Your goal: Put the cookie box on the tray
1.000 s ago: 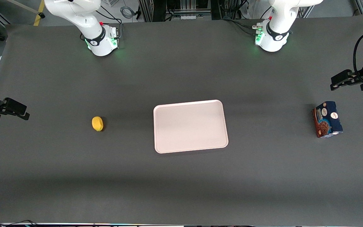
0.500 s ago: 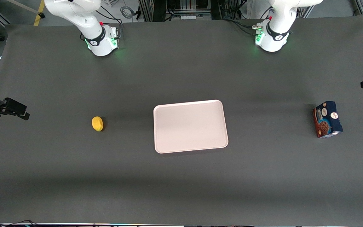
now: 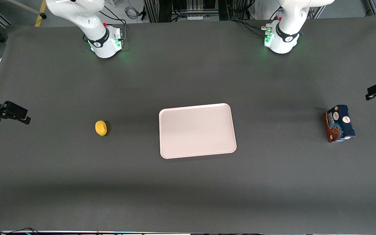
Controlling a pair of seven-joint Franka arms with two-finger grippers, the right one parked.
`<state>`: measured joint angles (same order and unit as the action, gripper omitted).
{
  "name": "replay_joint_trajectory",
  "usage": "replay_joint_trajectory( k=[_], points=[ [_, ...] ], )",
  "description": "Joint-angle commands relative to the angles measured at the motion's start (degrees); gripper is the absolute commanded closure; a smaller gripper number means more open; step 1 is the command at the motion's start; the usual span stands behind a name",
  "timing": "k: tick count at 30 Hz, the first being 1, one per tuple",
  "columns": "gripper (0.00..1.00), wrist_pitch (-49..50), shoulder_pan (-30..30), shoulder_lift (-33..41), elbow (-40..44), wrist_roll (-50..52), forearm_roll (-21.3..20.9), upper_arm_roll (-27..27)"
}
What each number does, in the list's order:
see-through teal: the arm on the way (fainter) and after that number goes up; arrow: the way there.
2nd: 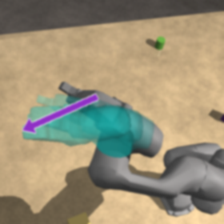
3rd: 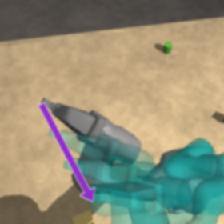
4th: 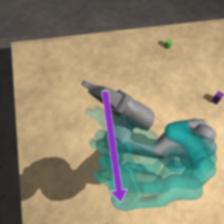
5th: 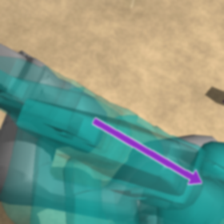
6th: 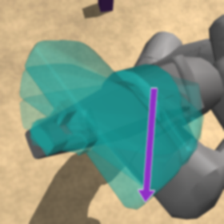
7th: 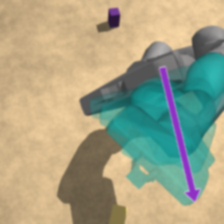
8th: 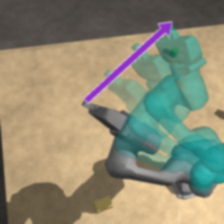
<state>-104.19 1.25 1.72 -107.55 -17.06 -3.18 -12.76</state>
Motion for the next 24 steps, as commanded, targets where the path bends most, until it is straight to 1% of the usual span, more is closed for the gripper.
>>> replay_joint_trajectory(
  k=[1, 4, 11, 16, 24],
  points=[
    [0.0, -11.6, -0.7, 6.4, -14.2, -0.5, -2.0, -0.2],
    [0.0, -18.3, -0.7, 7.2, -19.4, -0.5, -2.3, -0.2],
    [0.0, -28.0, -0.7, 6.5, -25.9, -0.8, -2.4, -0.3],
    [0.0, -37.4, -0.6, 6.0, -31.7, -3.9, -3.1, -1.1],
    [0.0, -44.1, -0.6, 0.7, -32.0, -12.0, -3.1, -3.8]
  ],
)
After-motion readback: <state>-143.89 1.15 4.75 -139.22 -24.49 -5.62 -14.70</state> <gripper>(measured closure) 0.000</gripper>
